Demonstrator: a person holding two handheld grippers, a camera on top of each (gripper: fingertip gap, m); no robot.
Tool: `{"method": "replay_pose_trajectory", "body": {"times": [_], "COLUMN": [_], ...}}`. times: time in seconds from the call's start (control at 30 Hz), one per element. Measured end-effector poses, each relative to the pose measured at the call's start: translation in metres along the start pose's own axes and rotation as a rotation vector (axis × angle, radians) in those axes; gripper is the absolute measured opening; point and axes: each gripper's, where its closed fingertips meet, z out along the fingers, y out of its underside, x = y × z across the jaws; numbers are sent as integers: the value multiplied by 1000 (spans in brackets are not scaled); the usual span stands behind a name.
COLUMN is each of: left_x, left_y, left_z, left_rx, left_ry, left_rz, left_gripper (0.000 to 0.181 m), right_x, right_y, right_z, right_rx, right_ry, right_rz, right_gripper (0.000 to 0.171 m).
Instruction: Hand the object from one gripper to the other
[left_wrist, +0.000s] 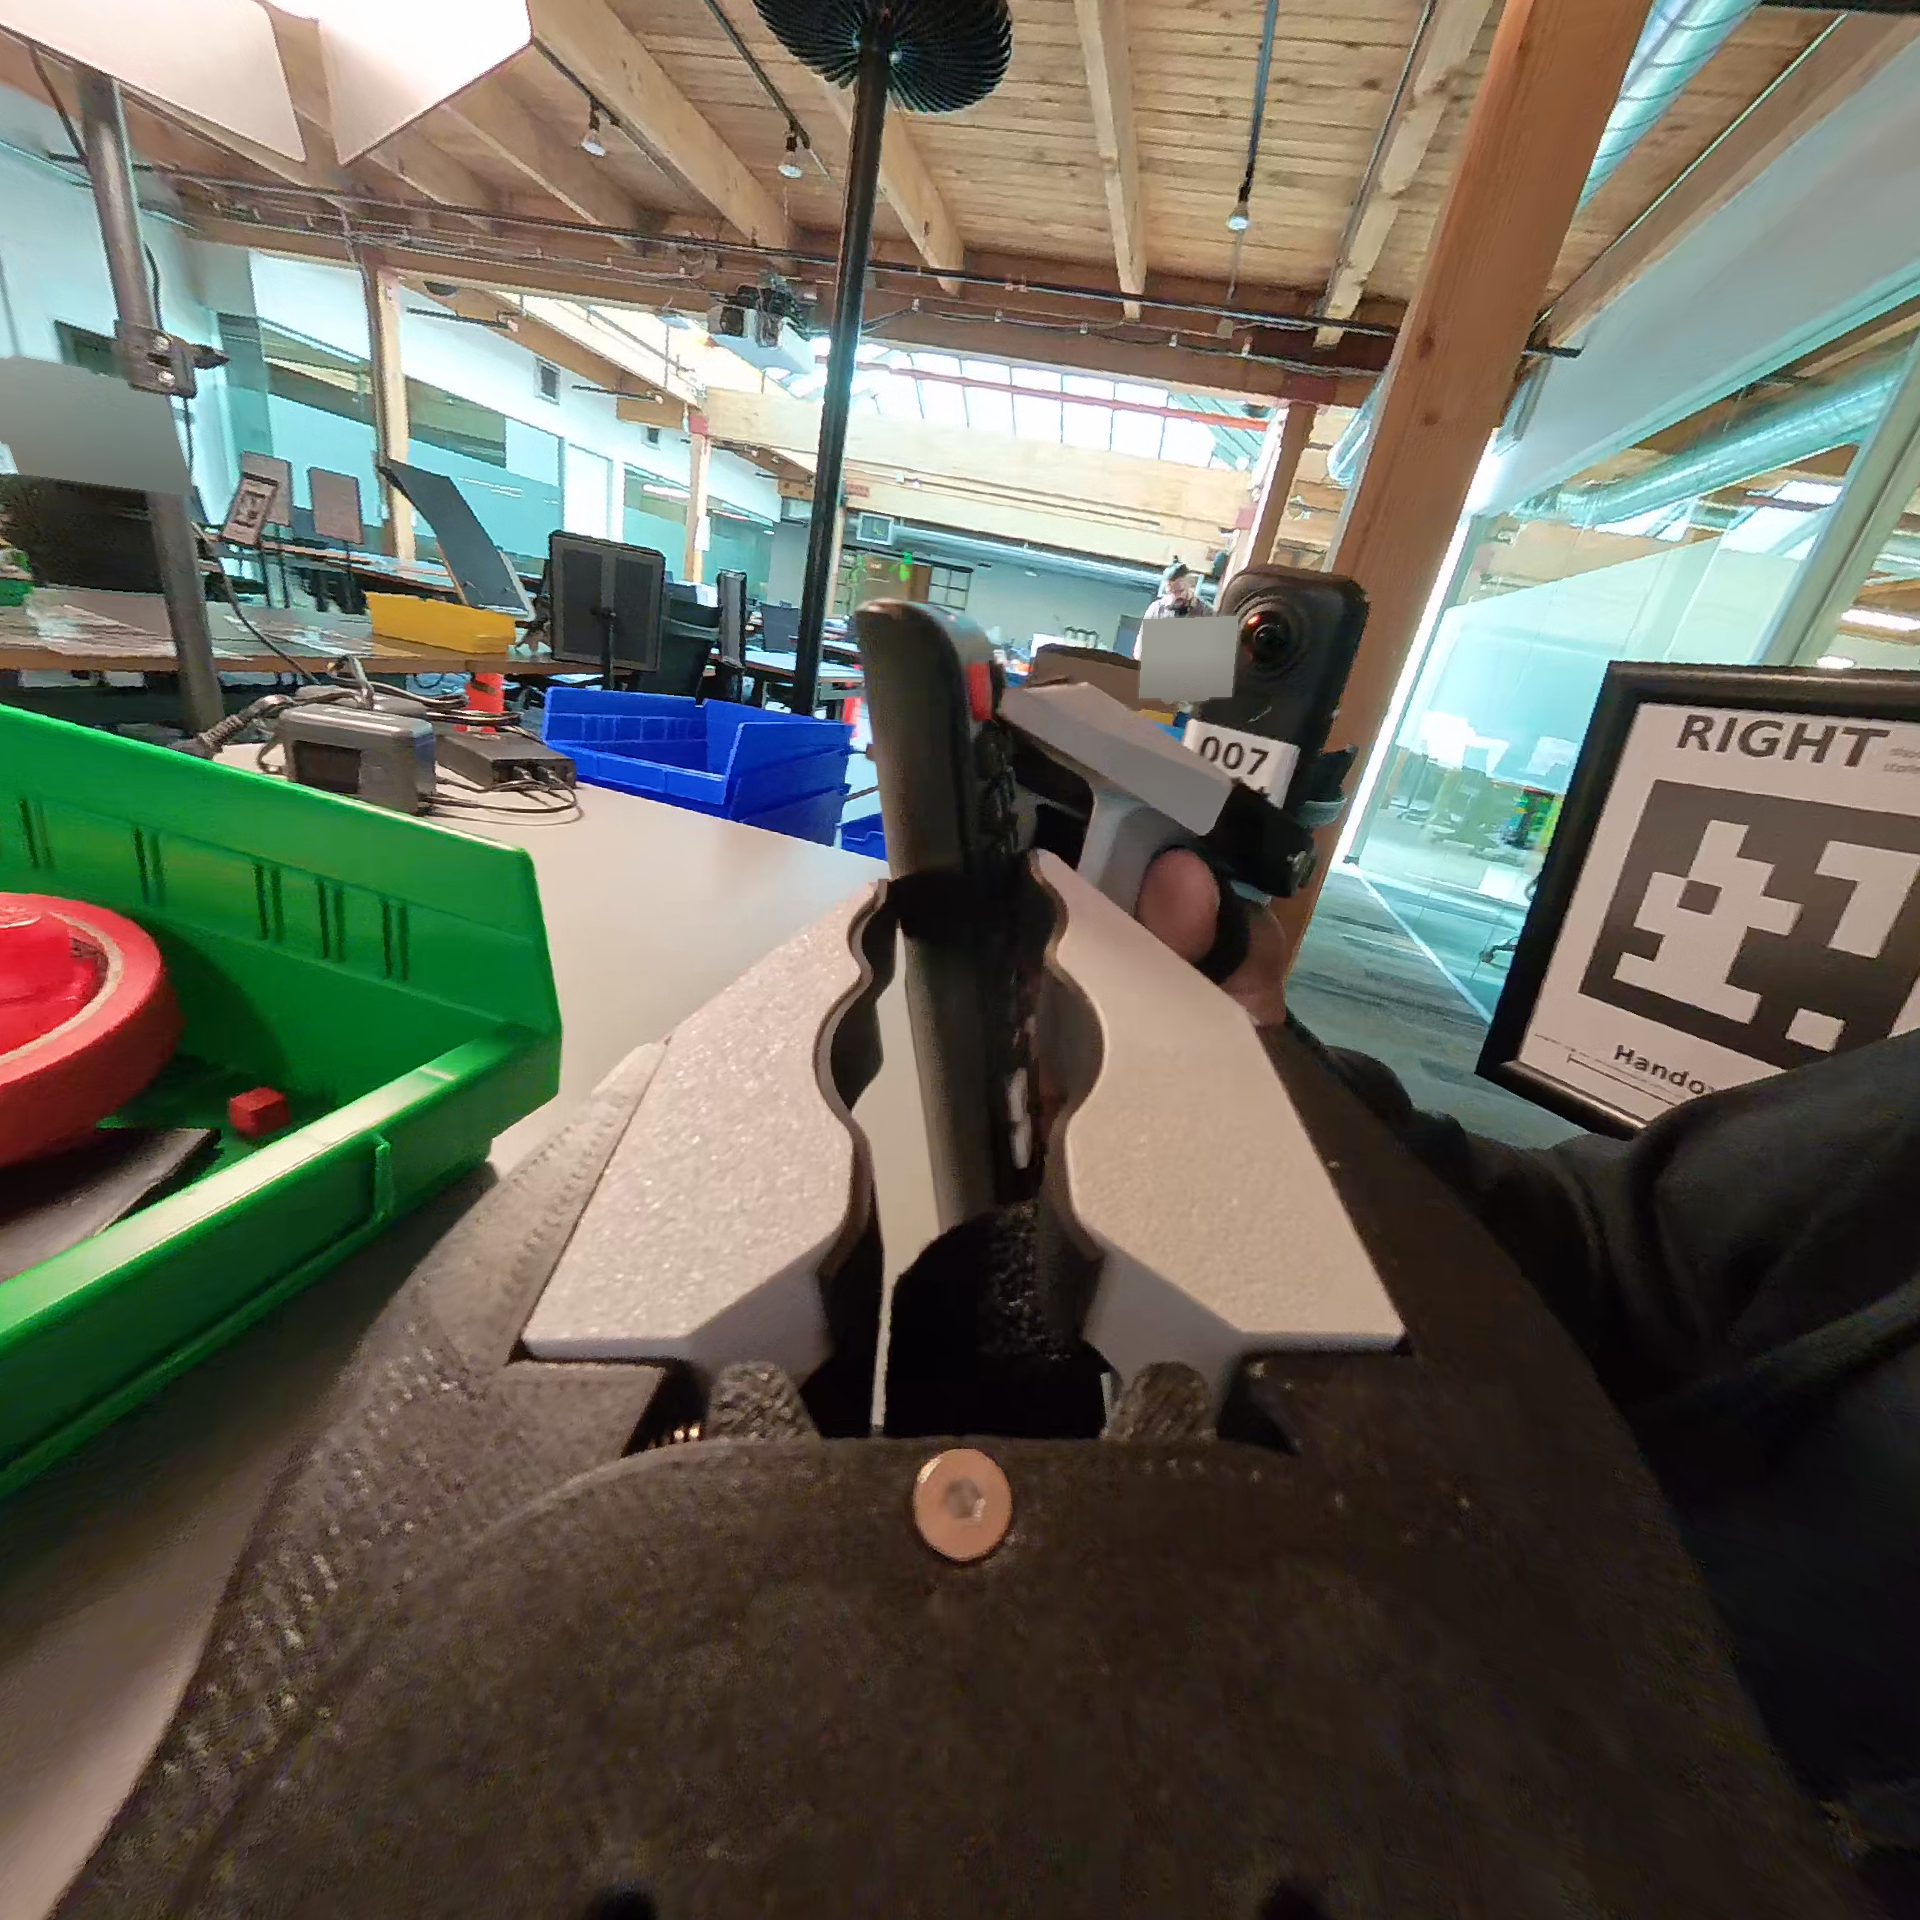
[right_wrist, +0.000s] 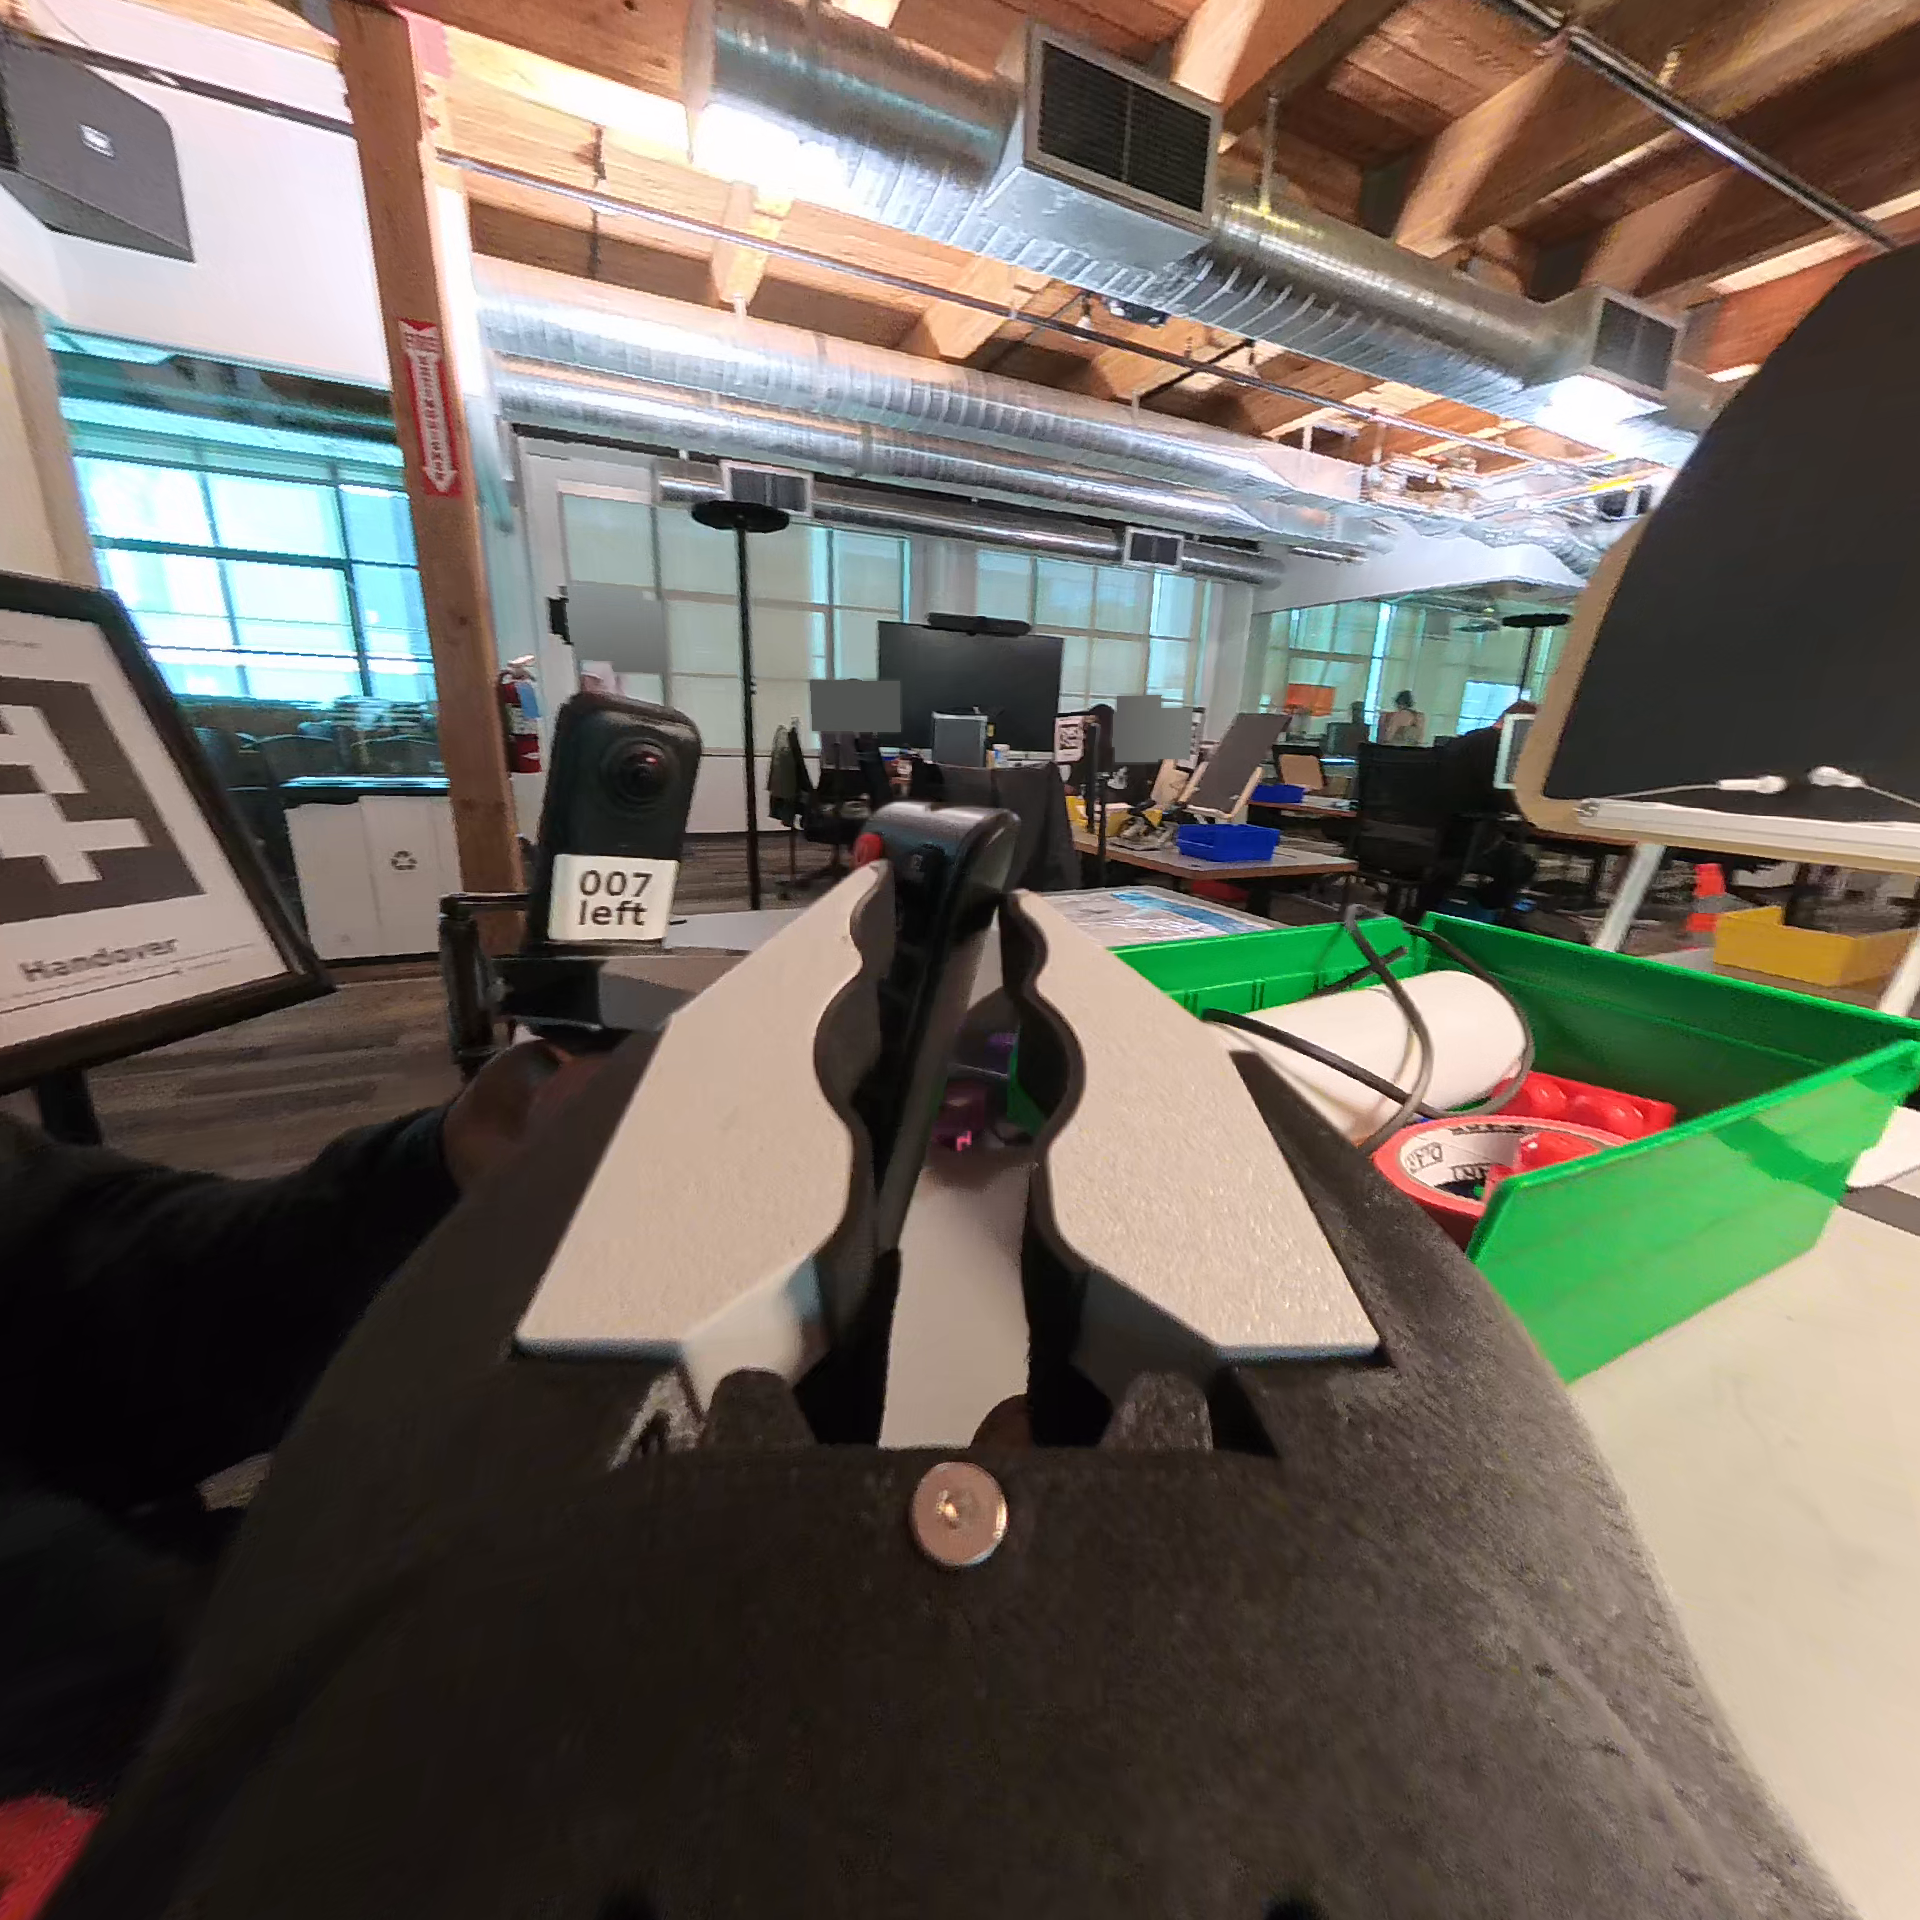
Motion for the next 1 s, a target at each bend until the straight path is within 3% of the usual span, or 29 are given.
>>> {"method": "replay_pose_trajectory", "body": {"times": [0.43, 0.63, 0.87, 1.0], "left_x": [-24, -32, -28, -9], "left_y": [-4, -26, -50, -51], "left_z": [-6, -18, -30, -26], "left_rx": [22, 151, 301, 309], "left_ry": [-122, -162, -155, -9], "left_rz": [-16, -34, -5, -59], "left_gripper": [22, 22, 21, 22], "right_x": [22, 31, -11, -29], "right_y": [10, 17, 43, 57], "right_z": [4, 3, 20, 23], "right_rx": [-12, -46, -181, -251], "right_ry": [185, 235, 13, -67], "right_rz": [24, 11, 12, -54], "right_gripper": [36, 42, 52, 35]}}
